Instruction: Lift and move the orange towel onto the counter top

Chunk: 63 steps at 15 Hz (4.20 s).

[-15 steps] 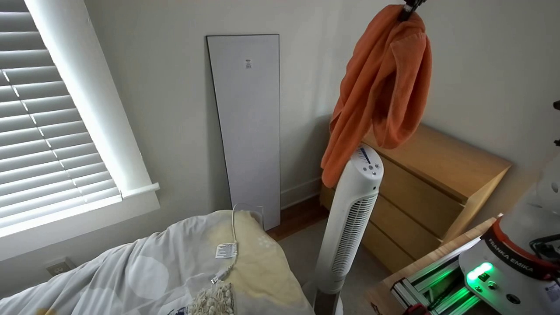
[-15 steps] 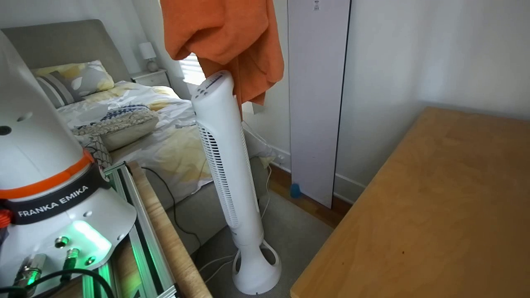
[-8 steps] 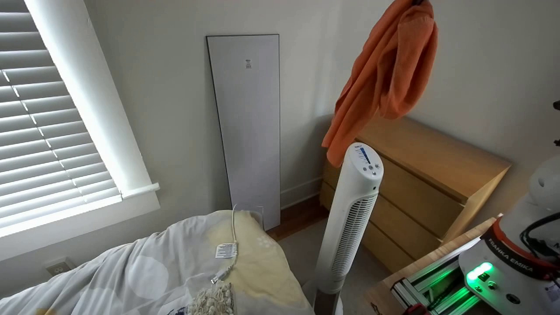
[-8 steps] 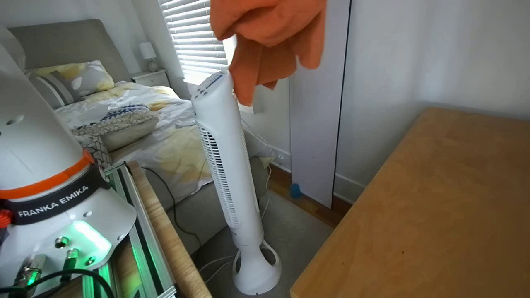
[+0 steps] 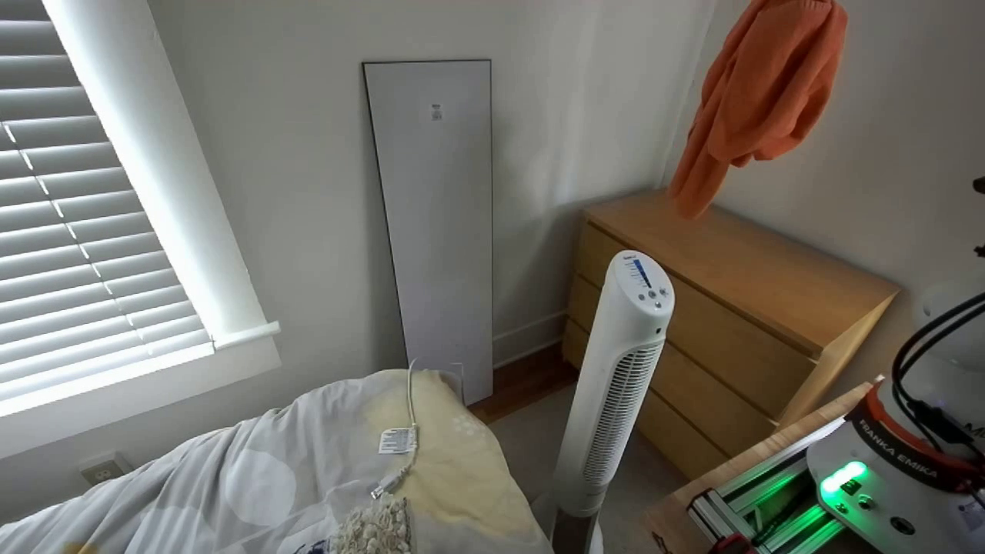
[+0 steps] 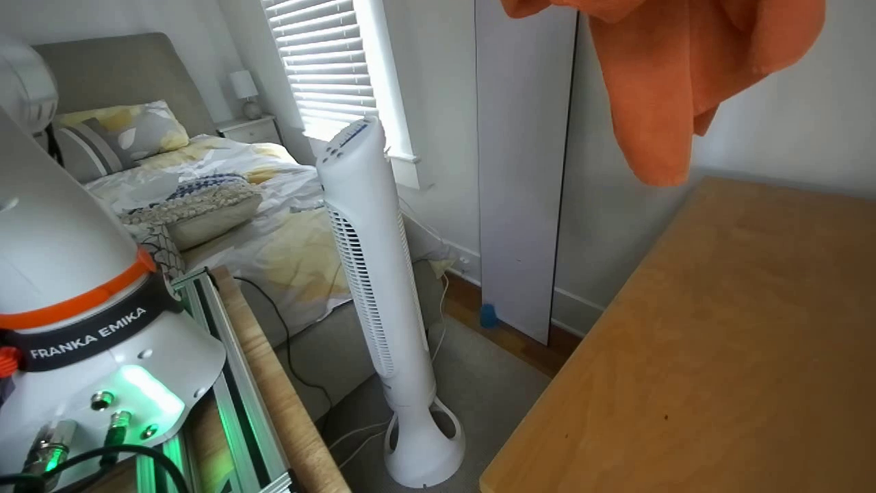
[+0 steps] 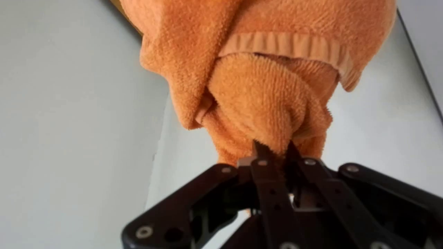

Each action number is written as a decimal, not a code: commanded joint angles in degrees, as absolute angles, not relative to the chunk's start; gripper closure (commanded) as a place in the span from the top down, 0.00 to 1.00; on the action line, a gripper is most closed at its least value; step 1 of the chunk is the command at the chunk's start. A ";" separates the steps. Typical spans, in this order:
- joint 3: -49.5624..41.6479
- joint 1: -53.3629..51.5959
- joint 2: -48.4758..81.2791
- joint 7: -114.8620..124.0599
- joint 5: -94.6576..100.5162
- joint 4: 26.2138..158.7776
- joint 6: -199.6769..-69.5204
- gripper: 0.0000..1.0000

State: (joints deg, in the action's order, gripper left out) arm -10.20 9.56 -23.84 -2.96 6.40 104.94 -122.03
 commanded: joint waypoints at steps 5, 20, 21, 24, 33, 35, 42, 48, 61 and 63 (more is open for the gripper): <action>-17.66 15.35 -14.01 3.28 4.65 100.12 -130.82 0.03; -20.43 19.68 -3.92 5.27 8.05 102.20 -139.05 0.03; -20.72 19.97 -2.17 5.62 8.37 102.22 -138.85 0.03; -21.45 20.74 4.09 6.92 9.01 101.66 -141.30 0.03; -22.03 20.72 18.19 10.05 7.86 98.33 -137.79 0.03; -22.27 20.17 20.47 11.27 8.71 97.85 -138.50 0.03; -21.26 19.41 23.82 11.66 7.25 96.54 -136.91 0.44; -18.07 16.10 13.72 8.90 6.56 101.55 -126.33 0.89; -10.01 10.20 -2.24 -1.07 8.96 121.19 -120.46 1.00; -9.27 9.56 -4.81 -1.77 8.99 124.10 -120.98 1.00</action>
